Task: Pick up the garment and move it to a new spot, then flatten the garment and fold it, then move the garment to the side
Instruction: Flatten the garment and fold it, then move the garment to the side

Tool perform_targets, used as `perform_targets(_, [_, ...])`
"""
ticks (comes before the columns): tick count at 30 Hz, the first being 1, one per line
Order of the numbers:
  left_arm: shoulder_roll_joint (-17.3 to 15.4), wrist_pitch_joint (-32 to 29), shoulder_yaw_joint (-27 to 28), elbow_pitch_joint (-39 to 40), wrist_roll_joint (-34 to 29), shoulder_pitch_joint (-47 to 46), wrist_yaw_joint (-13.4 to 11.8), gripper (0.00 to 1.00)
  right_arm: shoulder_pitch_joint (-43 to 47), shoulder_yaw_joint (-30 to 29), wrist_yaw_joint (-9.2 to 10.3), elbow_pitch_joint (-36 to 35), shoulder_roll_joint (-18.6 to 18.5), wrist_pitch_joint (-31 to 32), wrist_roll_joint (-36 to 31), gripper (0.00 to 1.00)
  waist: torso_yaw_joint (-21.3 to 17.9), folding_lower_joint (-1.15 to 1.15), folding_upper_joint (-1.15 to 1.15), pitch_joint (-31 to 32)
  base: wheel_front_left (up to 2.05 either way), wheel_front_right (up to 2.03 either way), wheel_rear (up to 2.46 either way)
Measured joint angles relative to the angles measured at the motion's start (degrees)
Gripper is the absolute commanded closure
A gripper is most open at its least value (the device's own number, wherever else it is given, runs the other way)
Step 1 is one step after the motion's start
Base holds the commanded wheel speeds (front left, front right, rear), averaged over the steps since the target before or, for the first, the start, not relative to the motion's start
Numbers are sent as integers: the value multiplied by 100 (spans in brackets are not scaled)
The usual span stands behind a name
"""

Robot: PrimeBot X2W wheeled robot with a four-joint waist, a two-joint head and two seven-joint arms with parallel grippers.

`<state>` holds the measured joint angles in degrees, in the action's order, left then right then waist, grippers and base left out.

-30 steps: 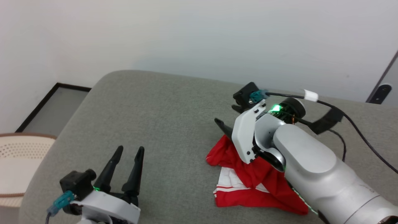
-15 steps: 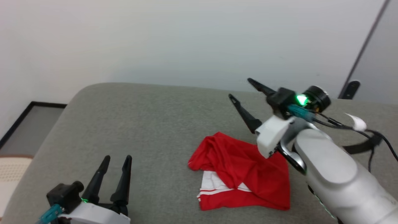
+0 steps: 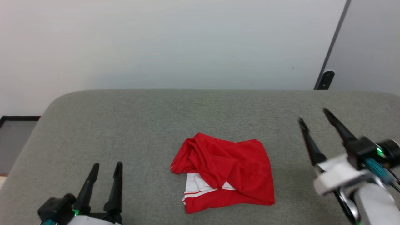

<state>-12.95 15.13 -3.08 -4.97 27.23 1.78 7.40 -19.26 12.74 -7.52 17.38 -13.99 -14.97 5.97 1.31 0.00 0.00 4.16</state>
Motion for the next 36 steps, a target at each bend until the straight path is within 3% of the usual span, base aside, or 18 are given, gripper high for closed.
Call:
perform_targets(8, [202,0,357,207,-297,305,0,0,993,-991,0,-578,-31,0,-102,0,-243,0,0,-34,0,0,0])
perform_targets(16, [372,0,479,326,-559,456,0,0,1666,-1614,0,-977,202,0,-183,0,-415,0,0,-74,0,0,0])
perform_targets(27, [337,0,394,339,-705,392,0,0,1752,-1540,0,-1042,263,0,-307,0,-320,0,0,-107,0,0,0])
perform_targets(36, [292,0,1049,248,-823,391,0,0,1719,-1083,0,-899,453,0,-305,0,200,0,0,-39,0,0,0])
